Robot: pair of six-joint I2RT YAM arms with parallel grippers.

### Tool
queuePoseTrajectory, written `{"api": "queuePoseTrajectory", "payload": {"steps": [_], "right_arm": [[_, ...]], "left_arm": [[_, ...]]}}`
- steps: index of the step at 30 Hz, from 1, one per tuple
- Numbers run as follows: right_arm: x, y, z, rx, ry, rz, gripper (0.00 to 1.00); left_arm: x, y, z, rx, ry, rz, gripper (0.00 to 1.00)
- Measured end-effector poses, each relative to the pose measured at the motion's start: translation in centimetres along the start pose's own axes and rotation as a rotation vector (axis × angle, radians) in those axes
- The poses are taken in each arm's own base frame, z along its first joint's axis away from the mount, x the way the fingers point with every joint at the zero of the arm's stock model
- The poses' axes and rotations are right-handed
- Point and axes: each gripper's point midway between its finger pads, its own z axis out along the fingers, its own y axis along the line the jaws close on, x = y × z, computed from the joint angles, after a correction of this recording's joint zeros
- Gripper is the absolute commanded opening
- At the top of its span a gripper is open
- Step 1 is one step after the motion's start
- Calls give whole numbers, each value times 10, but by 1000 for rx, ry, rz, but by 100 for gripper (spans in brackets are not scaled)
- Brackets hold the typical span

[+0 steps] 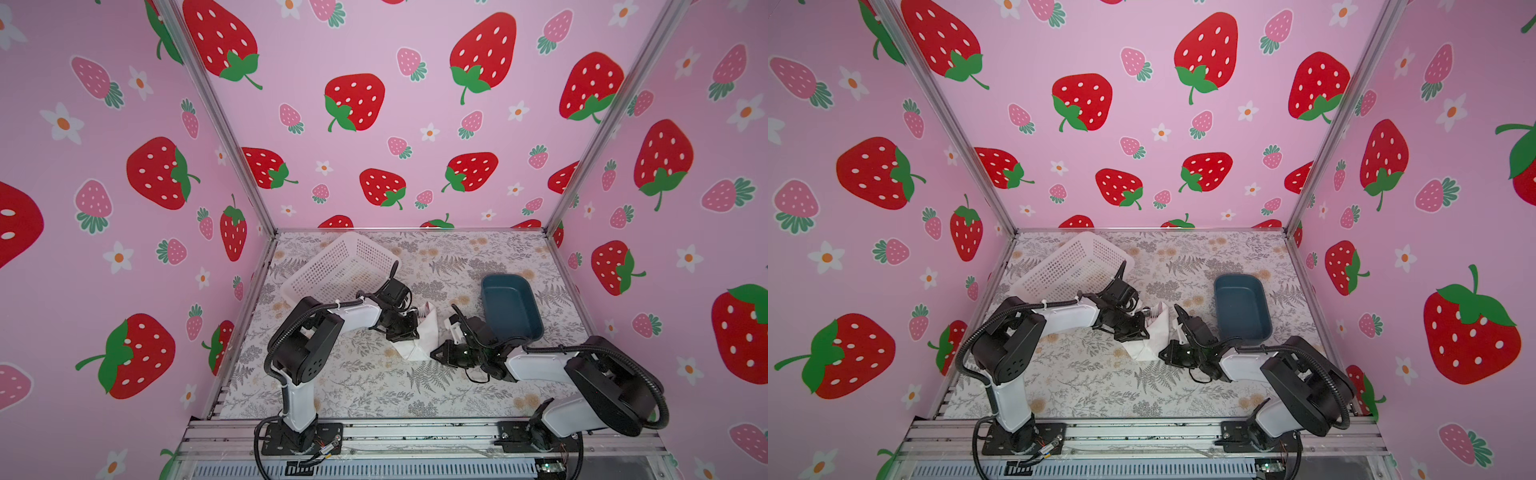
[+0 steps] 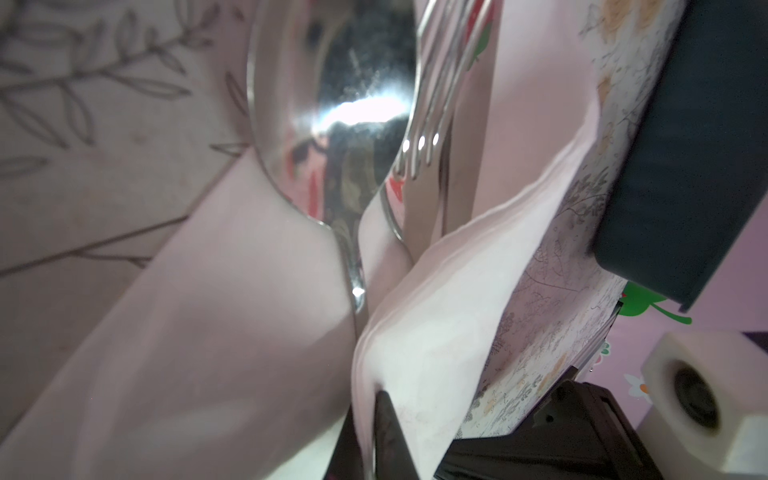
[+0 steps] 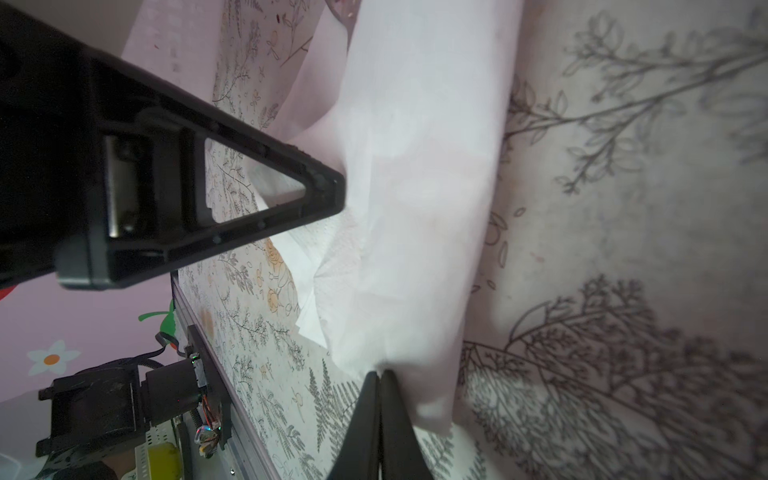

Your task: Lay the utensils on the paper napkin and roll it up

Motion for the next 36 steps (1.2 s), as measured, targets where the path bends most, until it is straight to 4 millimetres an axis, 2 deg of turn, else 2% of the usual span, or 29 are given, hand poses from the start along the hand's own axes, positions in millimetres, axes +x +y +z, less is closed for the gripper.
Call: {"api": "queuePoseTrajectory", "payload": {"steps": [7, 11, 14, 19, 27, 31, 36], "right_arm": [[1, -3, 2, 4, -1, 1, 8], [-6, 3, -7, -2, -37, -5, 9], [-22, 11, -17, -25, -98, -7, 9], [-57, 2, -25, -3, -186, 37, 8], [-123, 3, -5, 19, -224, 27, 8], [-139, -4, 5, 61, -221, 14, 8], [-135, -21, 12, 102, -191, 20, 8]], "left_arm": [[0, 1, 0, -3, 0, 0, 9], [0, 1, 0, -3, -1, 1, 10], [0, 0, 0, -2, -1, 1, 9], [-2, -1, 1, 0, 0, 3, 10], [0, 2, 3, -9, 11, 11, 10], [0, 2, 3, -11, 13, 10, 10], [1, 2, 3, -12, 14, 10, 10]]}}
